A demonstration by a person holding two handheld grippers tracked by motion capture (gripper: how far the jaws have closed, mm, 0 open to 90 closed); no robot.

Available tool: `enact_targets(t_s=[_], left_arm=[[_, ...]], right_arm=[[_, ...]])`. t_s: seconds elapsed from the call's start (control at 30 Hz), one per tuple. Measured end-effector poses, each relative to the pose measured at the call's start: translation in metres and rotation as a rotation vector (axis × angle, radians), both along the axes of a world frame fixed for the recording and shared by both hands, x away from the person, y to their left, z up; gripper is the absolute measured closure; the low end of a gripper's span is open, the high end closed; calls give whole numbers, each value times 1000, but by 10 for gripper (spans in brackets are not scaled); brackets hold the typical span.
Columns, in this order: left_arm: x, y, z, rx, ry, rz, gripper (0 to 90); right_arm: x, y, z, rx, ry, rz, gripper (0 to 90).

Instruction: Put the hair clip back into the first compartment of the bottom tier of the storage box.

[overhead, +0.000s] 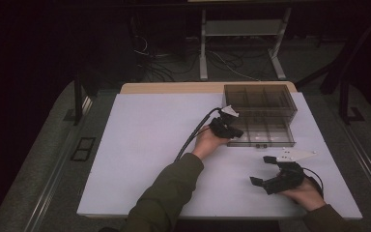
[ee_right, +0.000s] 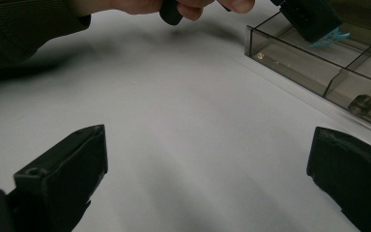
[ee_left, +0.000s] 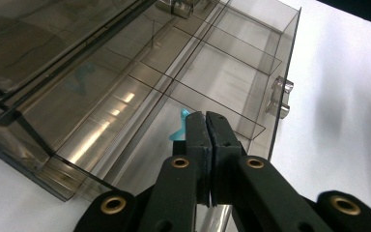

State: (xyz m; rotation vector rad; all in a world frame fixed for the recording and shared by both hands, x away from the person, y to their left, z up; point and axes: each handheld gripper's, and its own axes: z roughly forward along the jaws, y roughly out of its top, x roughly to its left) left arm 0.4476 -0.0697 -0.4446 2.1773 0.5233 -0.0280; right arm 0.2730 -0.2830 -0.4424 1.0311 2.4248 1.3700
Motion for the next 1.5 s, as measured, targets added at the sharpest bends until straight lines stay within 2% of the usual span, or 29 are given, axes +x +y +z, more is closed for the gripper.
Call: enact_targets(t_s=[0.3, 0.6, 0.73, 0.77, 0.9, 1.1, 1.37, 1.5], left_arm=[[-1, 0, 1, -10, -3, -2, 823], [-4, 0, 8, -31, -25, -10, 695], [-7, 0, 10, -49, -29, -8, 612], [-8, -1, 10, -53, -31, -5, 578], [-9, 0, 12, -70, -35, 11, 535], [-10, 8, 13, -71, -44, 9, 438], [-15, 23, 16, -88, -51, 25, 387], [-18, 32, 19, -80, -54, 26, 365]], right_arm=[[0, 0, 0, 0, 1, 0, 2], [0, 0, 0, -1, 0, -1, 2], [0, 0, 0, -2, 1, -1, 2], [0, 0, 0, -2, -2, 2, 2], [0, 0, 0, -3, -1, 1, 2], [0, 0, 0, -1, 1, 0, 2], [1, 0, -1, -7, -2, 1, 2], [1, 0, -1, -9, 0, -5, 2]])
